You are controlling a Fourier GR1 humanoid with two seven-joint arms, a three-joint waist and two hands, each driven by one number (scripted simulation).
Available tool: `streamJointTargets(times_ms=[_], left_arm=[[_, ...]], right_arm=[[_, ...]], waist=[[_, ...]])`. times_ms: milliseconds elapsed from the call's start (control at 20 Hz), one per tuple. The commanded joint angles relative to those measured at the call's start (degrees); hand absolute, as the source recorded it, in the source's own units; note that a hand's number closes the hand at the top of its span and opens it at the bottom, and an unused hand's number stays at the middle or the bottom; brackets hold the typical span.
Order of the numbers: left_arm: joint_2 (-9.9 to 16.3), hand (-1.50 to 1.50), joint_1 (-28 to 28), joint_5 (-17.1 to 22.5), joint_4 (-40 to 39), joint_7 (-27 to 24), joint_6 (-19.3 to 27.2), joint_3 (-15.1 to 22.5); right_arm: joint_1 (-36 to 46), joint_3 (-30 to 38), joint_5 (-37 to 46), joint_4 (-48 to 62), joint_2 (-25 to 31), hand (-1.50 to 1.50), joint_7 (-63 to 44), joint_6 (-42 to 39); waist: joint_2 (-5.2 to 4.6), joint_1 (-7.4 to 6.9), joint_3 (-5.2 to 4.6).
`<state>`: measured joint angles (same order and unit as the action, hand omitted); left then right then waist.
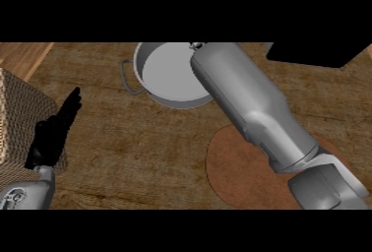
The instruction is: Pick the croissant from the cutting board and place it in the pot
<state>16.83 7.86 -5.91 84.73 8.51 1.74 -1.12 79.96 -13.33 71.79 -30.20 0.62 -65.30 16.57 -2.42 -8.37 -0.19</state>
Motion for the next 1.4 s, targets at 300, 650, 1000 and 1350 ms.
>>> streamJointTargets(times_ms=[300,650,1000,1350], left_arm=[[0.70,0.00,-0.65,1.25,1.50,-0.02,-0.80,-1.27],[-0.25,0.00,-1.97,0.51,1.41,-1.23,-0.46,-0.31],[0.51,0.00,-0.59,1.02,0.95,-0.27,-0.71,-1.52],[0.73,0.00,-1.27,0.63,0.56,-1.03,-0.11,-2.20]], right_arm=[[-1.53,7.45,-0.98,10.22,0.43,1.50,-0.80,13.23],[-3.30,14.20,-5.25,11.48,-0.13,-1.50,4.94,21.60],[-2.57,15.45,-4.80,11.75,-0.29,-1.50,10.25,30.81],[-3.13,16.82,-5.07,6.40,-0.59,-1.50,13.54,48.29]], waist=[[-0.70,0.56,0.17],[-0.82,0.28,0.22],[-0.68,0.47,0.21],[0.07,1.28,0.20]])
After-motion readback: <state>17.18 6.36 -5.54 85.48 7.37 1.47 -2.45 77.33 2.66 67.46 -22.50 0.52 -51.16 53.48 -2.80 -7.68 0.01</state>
